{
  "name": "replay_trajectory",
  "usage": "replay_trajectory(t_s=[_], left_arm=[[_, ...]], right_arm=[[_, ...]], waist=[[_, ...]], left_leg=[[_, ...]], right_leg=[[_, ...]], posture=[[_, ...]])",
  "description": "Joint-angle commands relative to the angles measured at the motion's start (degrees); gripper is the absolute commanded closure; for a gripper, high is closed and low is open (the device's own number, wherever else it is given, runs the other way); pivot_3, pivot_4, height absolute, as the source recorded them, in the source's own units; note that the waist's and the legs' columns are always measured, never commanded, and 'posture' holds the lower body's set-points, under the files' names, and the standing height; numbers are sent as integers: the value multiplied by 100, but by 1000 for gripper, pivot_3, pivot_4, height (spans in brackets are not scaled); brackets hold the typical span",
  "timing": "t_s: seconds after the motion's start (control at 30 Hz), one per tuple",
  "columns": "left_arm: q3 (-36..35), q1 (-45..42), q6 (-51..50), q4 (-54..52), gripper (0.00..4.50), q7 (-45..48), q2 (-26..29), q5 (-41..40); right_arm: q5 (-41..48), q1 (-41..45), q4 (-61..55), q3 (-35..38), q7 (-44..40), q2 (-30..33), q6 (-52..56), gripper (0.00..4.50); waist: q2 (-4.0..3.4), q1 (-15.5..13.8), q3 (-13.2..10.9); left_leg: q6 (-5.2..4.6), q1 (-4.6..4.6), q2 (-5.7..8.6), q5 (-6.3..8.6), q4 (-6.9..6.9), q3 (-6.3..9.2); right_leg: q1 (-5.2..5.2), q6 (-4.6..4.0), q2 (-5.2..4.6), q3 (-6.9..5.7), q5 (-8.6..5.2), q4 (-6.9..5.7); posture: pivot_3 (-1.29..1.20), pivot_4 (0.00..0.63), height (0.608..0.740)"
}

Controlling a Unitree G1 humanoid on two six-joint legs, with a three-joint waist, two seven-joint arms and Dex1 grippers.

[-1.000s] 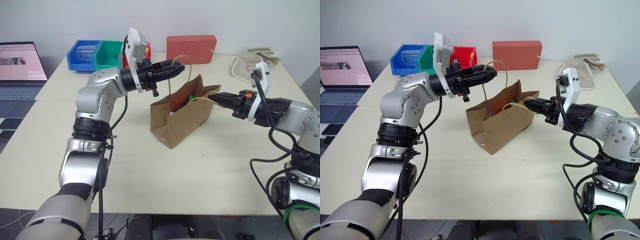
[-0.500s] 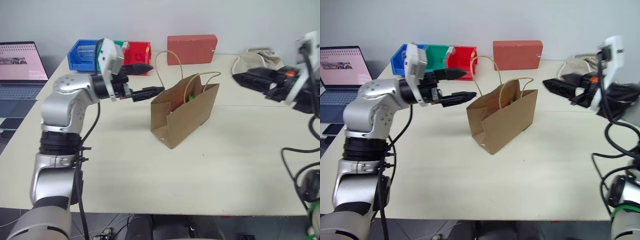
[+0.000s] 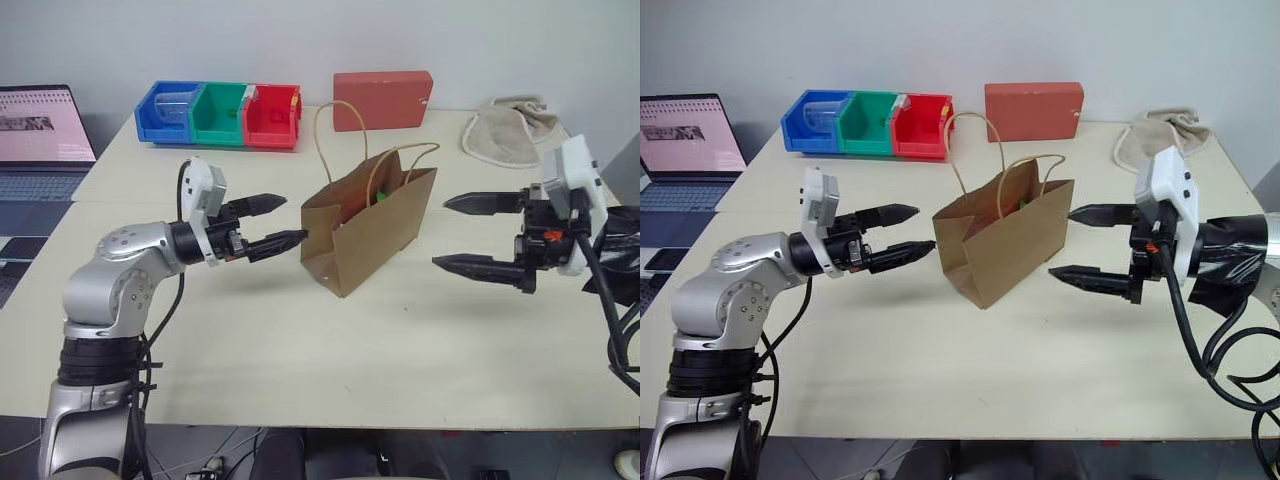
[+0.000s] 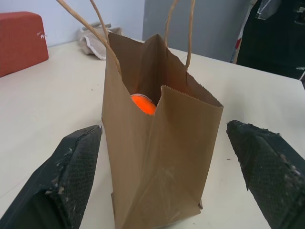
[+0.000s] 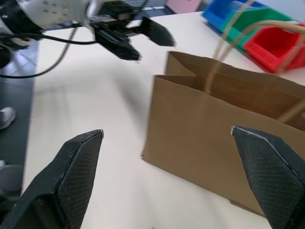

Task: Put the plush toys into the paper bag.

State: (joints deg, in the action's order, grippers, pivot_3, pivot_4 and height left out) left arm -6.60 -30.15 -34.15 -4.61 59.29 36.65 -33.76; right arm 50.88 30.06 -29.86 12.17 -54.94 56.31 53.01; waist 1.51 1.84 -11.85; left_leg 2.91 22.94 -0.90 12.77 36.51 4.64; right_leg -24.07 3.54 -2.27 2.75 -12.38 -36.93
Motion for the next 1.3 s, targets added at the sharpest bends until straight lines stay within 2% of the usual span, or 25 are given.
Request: replay_trajectory(t_s=[0.03,0.37,0.63,0.83,1.1,1.27,1.3], left_arm=[[120,-160,221,36,21,-10,-104,81],[298,-349,304,253,21,202,-330,41],[491,-131,279,-205,21,177,-393,60],[649,47,609,-380,21,-328,-752,395],[674,63,994,15,21,-1273,-1476,828],[801,126,1181,120,21,-1363,-1713,942],[853,173,1221,123,399,-1348,-1733,970]], right_arm=[[149,115,-144,57,42,43,-18,0],[467,-31,-210,253,153,185,174,0],[673,-201,-282,407,200,365,243,0],[675,-310,-343,379,270,358,154,0],[446,-339,-463,222,303,315,-70,0],[323,-312,-533,101,343,284,-196,0],[310,-303,-537,73,354,276,-215,0]], waist=[[0,-16,0],[0,-16,0],[0,-14,0],[0,-17,0],[0,-19,1],[0,-17,1],[0,-17,1]], left_leg=[[0,1,0,0,0,1],[0,1,0,0,-2,1],[0,1,0,0,-3,1],[0,0,0,0,-1,0],[0,0,1,0,1,1],[0,1,1,0,1,1],[0,1,2,0,1,1]], right_leg=[[0,0,0,-1,0,0],[-1,-2,0,-1,-1,-2],[-2,-2,0,-2,-1,-2],[1,-3,0,0,-1,-1],[1,2,0,0,1,-1],[0,2,0,0,1,-2],[1,2,0,0,1,-1]], posture=[[0,150,740],[0,150,740],[0,150,740],[0,150,740],[0,150,740],[0,150,740],[0,150,740]])
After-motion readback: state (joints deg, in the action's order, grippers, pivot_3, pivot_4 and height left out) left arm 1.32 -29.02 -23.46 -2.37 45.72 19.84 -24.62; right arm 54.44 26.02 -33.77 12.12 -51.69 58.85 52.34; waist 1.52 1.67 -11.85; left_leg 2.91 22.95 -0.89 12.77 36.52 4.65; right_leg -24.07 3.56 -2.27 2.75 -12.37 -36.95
